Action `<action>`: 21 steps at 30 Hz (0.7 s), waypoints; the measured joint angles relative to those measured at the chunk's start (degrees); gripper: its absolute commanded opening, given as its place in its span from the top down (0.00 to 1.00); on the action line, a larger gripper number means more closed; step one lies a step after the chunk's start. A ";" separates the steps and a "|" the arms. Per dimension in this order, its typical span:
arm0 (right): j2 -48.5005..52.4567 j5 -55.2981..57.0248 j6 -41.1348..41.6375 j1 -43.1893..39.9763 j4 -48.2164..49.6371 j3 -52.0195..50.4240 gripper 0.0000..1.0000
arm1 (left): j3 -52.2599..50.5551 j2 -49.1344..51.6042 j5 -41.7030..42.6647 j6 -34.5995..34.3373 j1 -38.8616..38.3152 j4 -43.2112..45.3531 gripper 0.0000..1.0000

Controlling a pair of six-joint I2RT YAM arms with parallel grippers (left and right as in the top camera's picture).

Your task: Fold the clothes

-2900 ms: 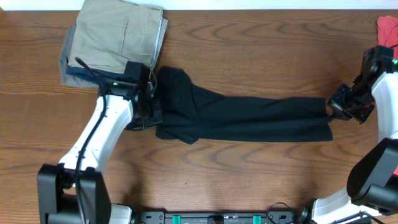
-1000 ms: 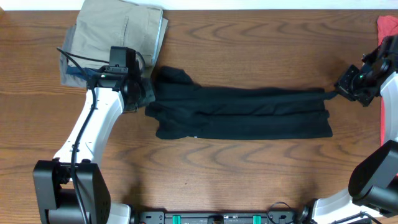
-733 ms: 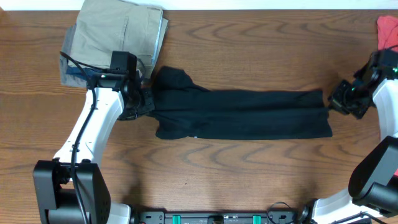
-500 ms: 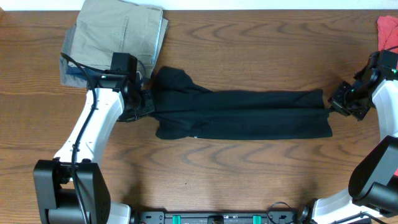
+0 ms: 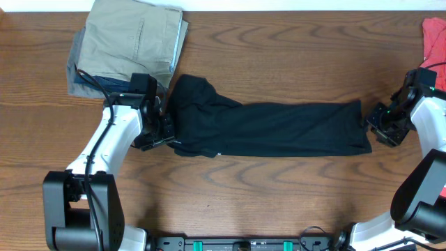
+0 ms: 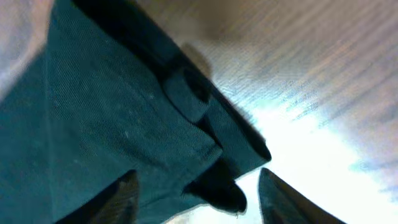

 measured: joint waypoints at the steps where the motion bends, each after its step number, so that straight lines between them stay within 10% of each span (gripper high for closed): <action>1: 0.00 0.00 -0.07 0.00 -1.57 0.55 0.37 | 0.24 0.00 -0.02 0.00 0.00 -1.07 0.50; 6: 0.00 -0.55 -0.37 0.00 -7.85 7.61 0.44 | 4.57 -0.15 -0.04 -0.28 0.00 -5.57 0.71; 13: -0.17 -4.39 -2.36 1.16 -5.07 12.11 0.99 | 7.28 -2.80 -0.04 -0.07 -1.73 1.09 0.94; 21: -0.17 -5.66 -1.84 7.87 3.45 3.50 0.99 | 7.28 1.27 0.02 0.00 -7.32 4.66 0.94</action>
